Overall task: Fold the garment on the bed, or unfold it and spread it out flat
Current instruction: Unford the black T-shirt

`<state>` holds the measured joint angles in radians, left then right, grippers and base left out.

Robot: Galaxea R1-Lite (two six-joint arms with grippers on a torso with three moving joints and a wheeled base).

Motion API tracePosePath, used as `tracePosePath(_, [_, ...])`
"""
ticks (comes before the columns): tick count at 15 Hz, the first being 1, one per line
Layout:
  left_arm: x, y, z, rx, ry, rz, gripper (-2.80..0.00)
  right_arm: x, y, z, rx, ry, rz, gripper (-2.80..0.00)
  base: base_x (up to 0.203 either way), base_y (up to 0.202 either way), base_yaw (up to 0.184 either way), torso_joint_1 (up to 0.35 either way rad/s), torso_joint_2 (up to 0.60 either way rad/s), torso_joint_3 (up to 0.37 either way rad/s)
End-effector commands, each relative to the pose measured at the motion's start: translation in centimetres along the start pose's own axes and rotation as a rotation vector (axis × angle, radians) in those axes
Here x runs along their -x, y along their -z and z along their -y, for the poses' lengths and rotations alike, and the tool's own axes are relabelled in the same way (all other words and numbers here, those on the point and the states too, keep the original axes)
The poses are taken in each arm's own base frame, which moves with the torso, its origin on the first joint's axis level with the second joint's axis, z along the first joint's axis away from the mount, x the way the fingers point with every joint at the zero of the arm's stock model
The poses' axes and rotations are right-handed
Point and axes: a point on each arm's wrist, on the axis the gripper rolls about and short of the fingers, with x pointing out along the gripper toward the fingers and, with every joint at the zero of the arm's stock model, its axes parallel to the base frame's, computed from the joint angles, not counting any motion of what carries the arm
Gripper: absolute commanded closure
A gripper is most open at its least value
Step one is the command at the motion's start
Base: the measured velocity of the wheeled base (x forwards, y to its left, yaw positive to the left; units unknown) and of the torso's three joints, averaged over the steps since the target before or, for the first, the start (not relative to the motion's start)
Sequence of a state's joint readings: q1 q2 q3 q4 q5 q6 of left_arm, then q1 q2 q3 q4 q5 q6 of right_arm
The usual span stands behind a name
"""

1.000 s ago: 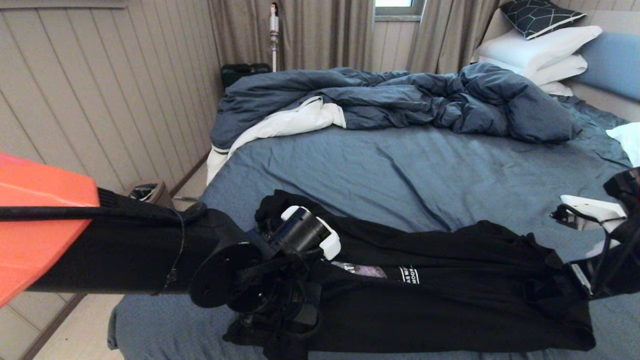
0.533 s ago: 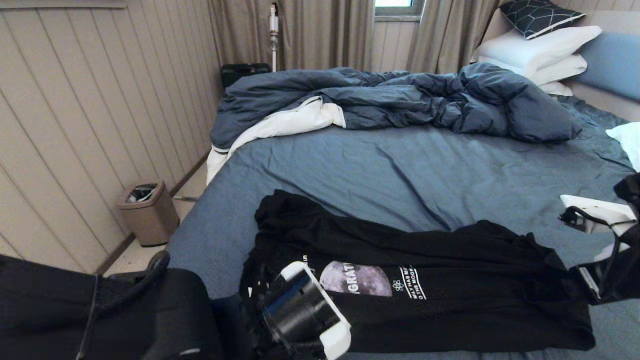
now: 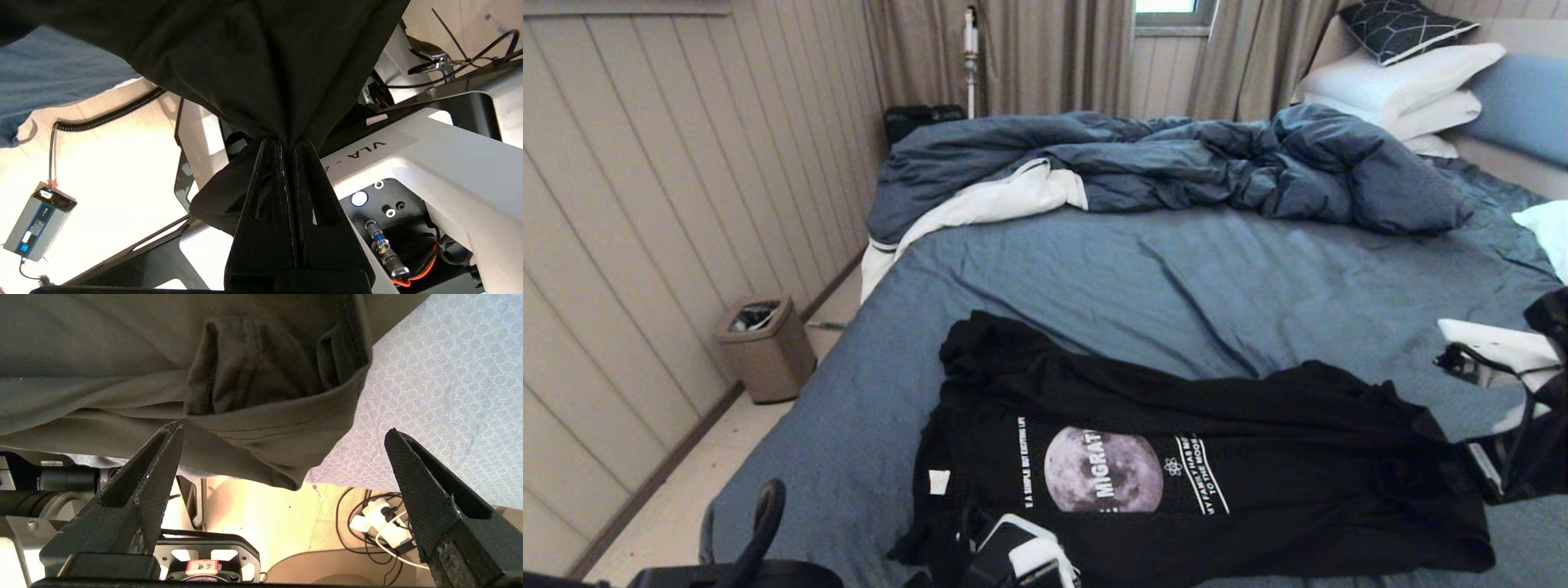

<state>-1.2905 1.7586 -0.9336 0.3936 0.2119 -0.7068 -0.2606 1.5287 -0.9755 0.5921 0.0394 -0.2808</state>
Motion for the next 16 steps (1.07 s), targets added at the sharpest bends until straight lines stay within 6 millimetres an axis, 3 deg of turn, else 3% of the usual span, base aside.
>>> tracePosePath(1, [-0.5,0.1,0.2,-0.005,-0.009,-0.013,0.0,-0.1,0.0,0.0,0.002,-0.003,-0.006,-2.8,0.0,0.0,0.0,0.0,0.0,0.0])
tracePosePath(4, [-1.1,-0.2,0.3,0.003,-0.02,-0.011,0.0,-0.3,-0.2,0.0,0.001,-0.004,-0.012,-2.8,0.0,0.0,0.0,0.0,0.0,0.0])
tracePosePath(9, [-1.3,-2.5,-1.0,0.078,-0.025,0.039,0.0,-0.5,-0.4,0.1,-0.001,-0.005,-0.014,-2.8,0.0,0.0,0.0,0.0,0.0,0.0])
tracePosePath(10, [-1.1,-3.2,-1.3,0.097,-0.022,0.057,-2.8,-0.5,-0.4,0.1,0.0,-0.005,-0.015,-2.8,0.0,0.0,0.0,0.0,0.0,0.0])
tracePosePath(12, [-0.8,-4.5,-2.1,0.122,-0.034,0.089,-2.8,-0.4,-0.4,0.1,0.001,-0.005,-0.012,-2.8,0.0,0.0,0.0,0.0,0.0,0.0])
tracePosePath(16, [-0.6,-4.4,-2.4,0.125,-0.036,0.093,-2.8,-0.4,-0.4,0.1,0.001,-0.005,-0.01,-2.8,0.0,0.0,0.0,0.0,0.0,0.0])
